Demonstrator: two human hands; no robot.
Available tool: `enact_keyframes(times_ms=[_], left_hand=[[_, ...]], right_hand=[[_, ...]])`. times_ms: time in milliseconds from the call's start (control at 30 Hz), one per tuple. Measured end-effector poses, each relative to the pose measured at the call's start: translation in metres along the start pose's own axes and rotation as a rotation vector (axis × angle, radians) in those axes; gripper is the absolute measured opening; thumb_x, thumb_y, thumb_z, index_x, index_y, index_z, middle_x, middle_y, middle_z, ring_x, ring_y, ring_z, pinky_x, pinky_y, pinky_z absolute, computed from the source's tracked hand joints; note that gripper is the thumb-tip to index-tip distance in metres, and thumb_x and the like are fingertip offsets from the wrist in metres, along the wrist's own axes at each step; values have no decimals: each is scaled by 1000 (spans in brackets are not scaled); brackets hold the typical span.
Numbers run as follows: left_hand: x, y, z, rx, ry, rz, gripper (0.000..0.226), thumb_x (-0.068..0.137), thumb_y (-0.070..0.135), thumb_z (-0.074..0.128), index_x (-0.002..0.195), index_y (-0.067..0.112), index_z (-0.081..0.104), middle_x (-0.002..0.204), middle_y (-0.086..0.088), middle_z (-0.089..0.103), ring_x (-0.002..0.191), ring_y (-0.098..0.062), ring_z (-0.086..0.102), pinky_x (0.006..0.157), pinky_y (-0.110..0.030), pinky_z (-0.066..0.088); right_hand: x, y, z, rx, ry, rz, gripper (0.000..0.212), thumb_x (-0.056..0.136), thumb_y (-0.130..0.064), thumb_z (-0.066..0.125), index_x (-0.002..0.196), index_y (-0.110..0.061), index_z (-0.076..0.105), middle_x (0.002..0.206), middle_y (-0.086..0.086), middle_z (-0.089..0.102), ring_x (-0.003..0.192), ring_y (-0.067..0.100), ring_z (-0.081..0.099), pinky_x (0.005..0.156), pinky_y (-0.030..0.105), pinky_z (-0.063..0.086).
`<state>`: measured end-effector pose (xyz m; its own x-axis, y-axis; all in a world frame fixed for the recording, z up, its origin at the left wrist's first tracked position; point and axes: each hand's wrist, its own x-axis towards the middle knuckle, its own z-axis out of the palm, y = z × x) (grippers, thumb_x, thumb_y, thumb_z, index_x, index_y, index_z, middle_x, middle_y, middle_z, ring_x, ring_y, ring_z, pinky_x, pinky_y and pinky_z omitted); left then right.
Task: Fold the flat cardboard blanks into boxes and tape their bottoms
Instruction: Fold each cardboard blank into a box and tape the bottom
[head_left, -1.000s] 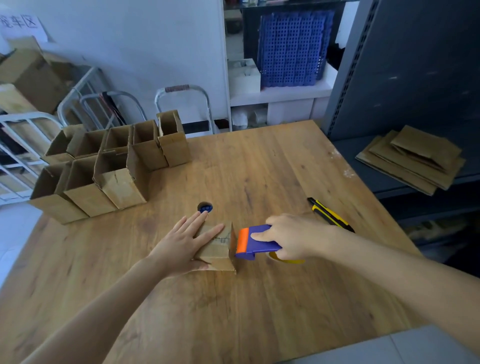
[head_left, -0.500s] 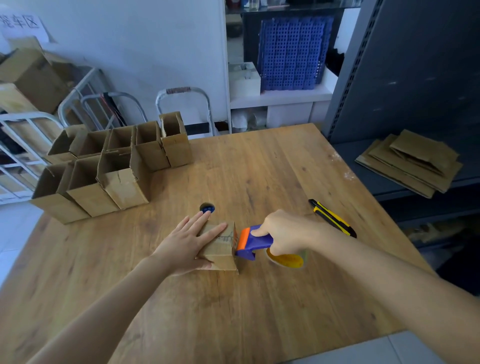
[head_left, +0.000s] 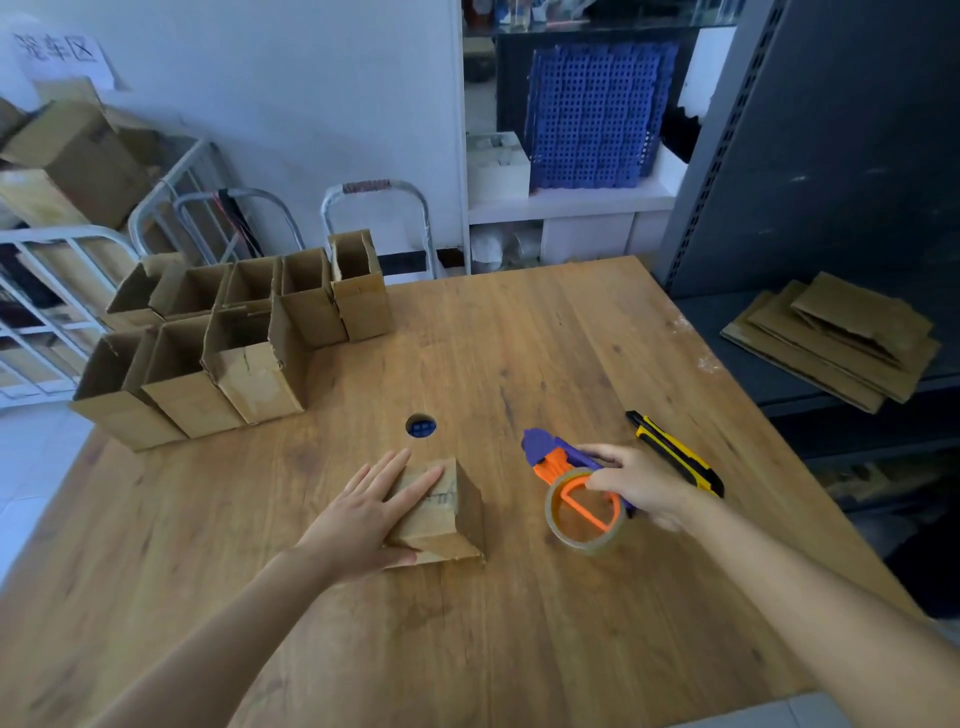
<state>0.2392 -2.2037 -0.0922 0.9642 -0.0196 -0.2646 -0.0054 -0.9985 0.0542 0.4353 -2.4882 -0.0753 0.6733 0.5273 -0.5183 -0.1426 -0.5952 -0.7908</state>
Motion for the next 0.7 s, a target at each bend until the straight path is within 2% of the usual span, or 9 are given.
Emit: enact_keyframes(times_ms=[67,233,333,433,467,533,600,633,700], left_hand=[[1,2,-1,3,-7,-6,105,87,60,53,124,54,-45,157,0,-25,136,-14,-29,109,-31,-18],[3,0,-1,-2,-23,-17,104,87,60,54,128,53,-42,158,-1,-22,134,-11,-30,109,-31,-17],[4,-1,0,-11,-20,-17,105,87,61,53,126,54,-44,158,-1,-21,134,-12,-30,111,-31,-16],[3,0,0,-10,-16,-11,105,86,61,53,125,54,-44,158,-1,-21,134,-12,-30,110,-31,-16],[3,0,0,-10,-13,-9,106,86,61,54,125,54,-45,158,-2,-21,134,-12,-30,110,-31,-16],[3,0,0,-14,-9,-9,106,86,60,54,125,54,-44,158,-2,-21,134,-12,-30,110,-31,-16],[3,0,1,-19,-10,-8,106,86,60,55,125,54,-44,159,-3,-21,135,-13,-30,110,-31,-17],[3,0,1,-19,-11,-8,107,86,60,55,125,54,-44,158,-3,-21,135,-13,-30,110,-31,-17],[3,-1,2,-18,-10,-12,107,86,60,55,125,54,-44,158,-2,-22,135,-13,-30,111,-31,-17]], right_hand=[[8,12,7,50,2,29,45,84,-2,58,121,-27,59,105,5,66,72,14,61,54,20,46],[25,31,11,-90,31,10,43,84,-4,59,121,-25,54,113,3,64,101,17,62,82,31,53],[31,33,10,-217,51,-67,34,89,-6,59,117,-25,53,108,0,63,96,12,59,74,21,45],[38,39,10,-488,154,-126,8,92,-15,57,92,-20,62,89,-3,66,85,17,61,66,23,41],[39,40,11,-568,199,-118,9,93,-20,56,87,-18,63,84,-3,66,82,18,62,63,25,42],[37,40,14,-690,261,-77,15,95,-27,54,97,-17,65,92,0,68,88,19,63,71,28,48],[29,34,19,-792,324,-75,34,96,-26,53,128,-14,56,126,4,61,114,20,56,92,30,47],[23,27,25,-790,372,-106,44,97,-23,52,139,-11,46,140,5,50,126,21,48,101,29,41],[7,6,46,-614,471,-291,48,98,-11,48,144,-6,37,146,8,43,133,23,42,106,26,34]])
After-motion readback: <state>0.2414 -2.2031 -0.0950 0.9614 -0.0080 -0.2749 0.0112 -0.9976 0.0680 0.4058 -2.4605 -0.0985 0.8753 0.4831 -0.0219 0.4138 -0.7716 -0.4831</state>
